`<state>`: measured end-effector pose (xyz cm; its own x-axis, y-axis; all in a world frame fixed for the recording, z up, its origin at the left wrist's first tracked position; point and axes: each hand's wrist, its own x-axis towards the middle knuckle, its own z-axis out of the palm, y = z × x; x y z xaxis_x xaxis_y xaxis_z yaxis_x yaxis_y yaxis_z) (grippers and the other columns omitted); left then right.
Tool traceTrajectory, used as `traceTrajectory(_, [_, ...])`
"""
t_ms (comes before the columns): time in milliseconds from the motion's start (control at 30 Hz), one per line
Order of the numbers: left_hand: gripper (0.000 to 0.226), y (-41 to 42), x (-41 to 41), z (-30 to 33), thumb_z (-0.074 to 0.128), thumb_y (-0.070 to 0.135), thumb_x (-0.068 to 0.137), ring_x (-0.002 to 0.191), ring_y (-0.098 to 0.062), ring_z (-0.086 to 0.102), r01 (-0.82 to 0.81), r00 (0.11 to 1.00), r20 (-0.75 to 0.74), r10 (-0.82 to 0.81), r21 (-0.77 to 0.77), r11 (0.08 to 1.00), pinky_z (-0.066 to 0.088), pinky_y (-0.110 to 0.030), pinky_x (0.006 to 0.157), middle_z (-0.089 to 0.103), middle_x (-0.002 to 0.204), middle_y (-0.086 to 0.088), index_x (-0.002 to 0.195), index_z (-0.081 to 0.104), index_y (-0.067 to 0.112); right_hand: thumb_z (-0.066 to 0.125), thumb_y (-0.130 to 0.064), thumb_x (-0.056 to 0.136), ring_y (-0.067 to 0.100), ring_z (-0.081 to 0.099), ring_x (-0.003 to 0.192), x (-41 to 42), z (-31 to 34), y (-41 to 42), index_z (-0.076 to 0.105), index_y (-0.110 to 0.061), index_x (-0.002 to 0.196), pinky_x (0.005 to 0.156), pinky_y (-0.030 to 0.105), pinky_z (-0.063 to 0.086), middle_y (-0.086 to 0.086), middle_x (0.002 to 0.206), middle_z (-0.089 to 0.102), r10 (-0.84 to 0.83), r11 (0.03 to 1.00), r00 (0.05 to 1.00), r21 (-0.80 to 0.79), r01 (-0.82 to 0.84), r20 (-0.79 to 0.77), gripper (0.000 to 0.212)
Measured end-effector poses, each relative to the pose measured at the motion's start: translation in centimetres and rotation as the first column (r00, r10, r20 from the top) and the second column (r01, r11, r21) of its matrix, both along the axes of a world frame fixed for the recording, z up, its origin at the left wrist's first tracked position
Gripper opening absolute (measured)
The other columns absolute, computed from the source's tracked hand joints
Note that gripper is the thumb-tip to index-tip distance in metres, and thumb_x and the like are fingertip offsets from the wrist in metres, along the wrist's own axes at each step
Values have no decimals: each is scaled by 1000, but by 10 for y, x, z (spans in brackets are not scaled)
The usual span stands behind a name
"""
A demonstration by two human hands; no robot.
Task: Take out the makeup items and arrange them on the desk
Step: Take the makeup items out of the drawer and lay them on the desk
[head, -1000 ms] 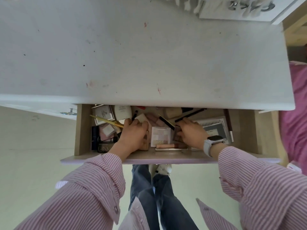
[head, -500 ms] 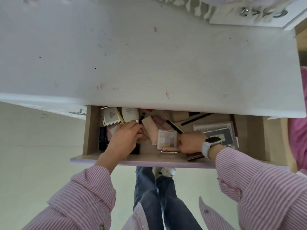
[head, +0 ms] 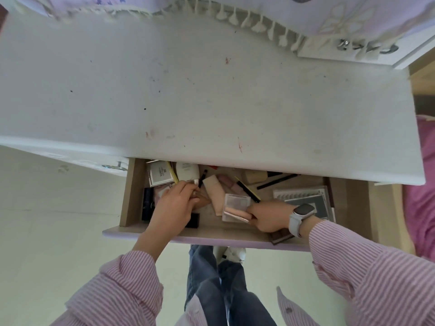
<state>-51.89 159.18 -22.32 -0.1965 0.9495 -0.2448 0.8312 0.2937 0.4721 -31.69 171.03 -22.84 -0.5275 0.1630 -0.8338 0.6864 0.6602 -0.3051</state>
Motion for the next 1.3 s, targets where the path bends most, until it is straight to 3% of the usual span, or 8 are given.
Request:
traceTrajectory(167, [21,-2,-7,26,46,16,93,91,-17,55,-198,974,129,186,91,976,44,-29,75,55,112,-2,112,54,11,38,-36,95,17,47,68,-14,35,7,45,-20,92,60,30,34,-2,82,54,-156,987,964,10,162,-216,17])
traceTrajectory(300, [17,11,-29,55,46,16,94,78,-8,53,-441,875,305,377,176,880,38,-15,64,56,95,7,111,48,20,46,-26,93,16,43,69,-49,71,23,34,-25,68,61,23,32,-10,67,42,-417,905,814,-104,412,-405,28])
traceTrajectory(567, [18,74,-133,87,45,12,95,75,7,51,-633,740,456,495,225,741,38,-2,60,54,85,18,108,50,24,48,-29,90,14,44,61,-166,102,69,45,-16,68,54,27,30,-1,69,50,-616,748,624,-107,655,-480,25])
traceTrajectory(733, [25,116,-221,75,41,14,96,91,-14,53,-679,675,494,548,124,724,41,-24,76,57,106,0,118,53,17,51,-26,87,11,38,51,-254,97,96,38,-18,58,49,26,29,-4,56,42,-707,644,555,-74,762,-439,33])
traceTrajectory(833, [32,139,-270,64,38,12,97,109,-20,50,-635,708,459,536,83,768,37,-24,92,56,122,-6,127,50,13,53,-24,84,12,39,51,-306,89,109,39,-18,56,49,27,29,-4,55,43,-739,608,541,-51,792,-401,32])
traceTrajectory(933, [36,162,-309,56,39,11,97,109,-16,49,-599,758,402,514,117,792,28,-8,82,56,125,-7,132,47,11,53,-23,84,14,41,52,-352,84,123,40,-17,56,49,27,30,-2,55,44,-765,581,522,-53,812,-378,31])
traceTrajectory(1033, [37,185,-336,51,41,10,96,117,-22,48,-613,763,374,528,158,774,23,-6,83,53,128,-11,132,46,9,52,-26,84,19,46,58,-389,80,136,43,-15,61,51,27,33,-1,60,47,-773,564,511,-38,825,-375,27])
traceTrajectory(1300, [37,221,-358,42,49,7,91,123,-31,39,-577,812,297,502,282,766,27,-33,103,48,132,-15,128,50,5,53,-35,85,25,51,70,-436,74,157,48,-14,71,58,28,37,-1,68,50,-753,510,458,21,860,-472,25])
